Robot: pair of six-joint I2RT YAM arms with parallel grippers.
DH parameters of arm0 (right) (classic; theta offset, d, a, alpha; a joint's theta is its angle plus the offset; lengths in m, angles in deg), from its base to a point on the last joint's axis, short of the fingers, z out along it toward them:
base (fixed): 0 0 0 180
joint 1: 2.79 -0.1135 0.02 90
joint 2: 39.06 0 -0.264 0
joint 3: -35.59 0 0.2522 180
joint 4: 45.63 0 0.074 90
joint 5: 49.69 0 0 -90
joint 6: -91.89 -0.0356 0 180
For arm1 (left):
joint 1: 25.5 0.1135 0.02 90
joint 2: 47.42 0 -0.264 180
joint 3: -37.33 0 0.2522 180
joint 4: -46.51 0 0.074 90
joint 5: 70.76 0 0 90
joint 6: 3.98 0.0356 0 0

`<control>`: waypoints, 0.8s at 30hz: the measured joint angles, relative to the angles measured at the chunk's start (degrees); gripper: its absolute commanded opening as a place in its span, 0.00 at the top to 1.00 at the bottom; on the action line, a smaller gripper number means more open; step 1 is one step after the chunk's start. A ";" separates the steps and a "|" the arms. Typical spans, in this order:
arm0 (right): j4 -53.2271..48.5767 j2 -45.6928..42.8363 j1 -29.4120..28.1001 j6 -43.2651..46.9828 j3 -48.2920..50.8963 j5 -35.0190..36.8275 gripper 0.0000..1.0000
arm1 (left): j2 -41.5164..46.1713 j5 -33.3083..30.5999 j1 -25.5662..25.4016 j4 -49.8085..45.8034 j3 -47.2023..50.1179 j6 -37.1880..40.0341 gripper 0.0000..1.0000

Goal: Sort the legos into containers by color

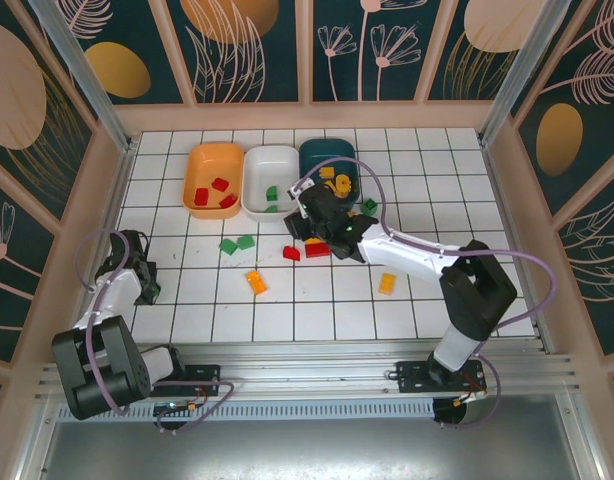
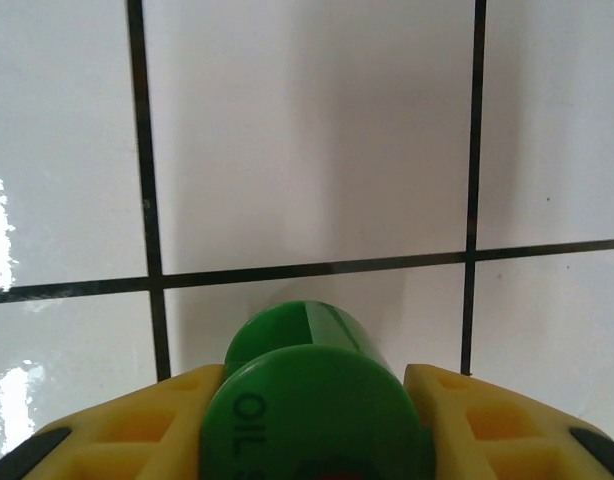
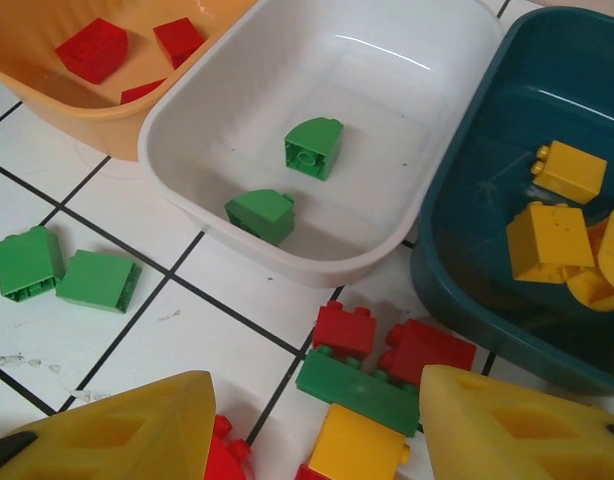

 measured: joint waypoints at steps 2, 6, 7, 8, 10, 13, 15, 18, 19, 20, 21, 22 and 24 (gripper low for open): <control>0.09 -0.72 0.28 -0.09 0.15 -0.02 0.43 | -0.48 0.81 -1.01 0.04 -0.13 0.02 0.89; 0.81 -1.64 0.85 -0.11 0.26 -0.02 0.44 | -1.42 1.25 -6.60 -0.31 -4.57 0.00 0.90; 0.98 -1.79 1.03 -0.15 0.44 -0.04 0.44 | -2.03 1.38 -7.98 -0.24 -6.45 0.04 0.90; 1.29 -2.05 1.18 -0.33 0.83 -0.02 0.44 | -3.04 1.46 -9.42 -0.15 -8.96 0.22 0.90; 1.79 -2.73 1.49 -0.61 2.01 -0.04 0.44 | -5.66 1.44 -12.09 0.61 -14.32 1.07 0.90; 2.21 -4.26 1.64 -1.57 4.55 -0.04 0.44 | -11.10 2.38 -15.78 2.67 -22.56 3.26 0.90; 2.36 -5.16 1.70 -2.01 5.88 -0.04 0.44 | -16.06 3.74 -18.36 4.24 -28.37 5.35 0.89; 2.97 -6.27 1.92 -2.62 7.37 0.02 0.44 | -25.46 6.03 -21.77 5.35 -38.49 8.87 0.89; 3.04 -6.62 2.05 -2.80 7.76 0.07 0.45 | -28.37 6.69 -22.49 5.57 -41.48 9.90 0.89; 3.04 -7.04 2.25 -2.99 8.20 0.09 0.45 | -31.41 7.30 -23.17 5.81 -44.54 11.08 0.89; 3.04 -7.61 2.58 -3.13 8.76 0.07 0.44 | -34.38 7.96 -23.69 5.79 -47.52 12.24 0.89; 3.06 -8.17 2.89 -3.28 9.27 0.11 0.45 | -36.61 8.15 -23.91 5.53 -49.64 13.25 0.88; 3.10 -9.94 3.74 -3.63 10.71 0.20 0.45 | -40.79 8.20 -24.04 4.74 -53.72 15.28 0.86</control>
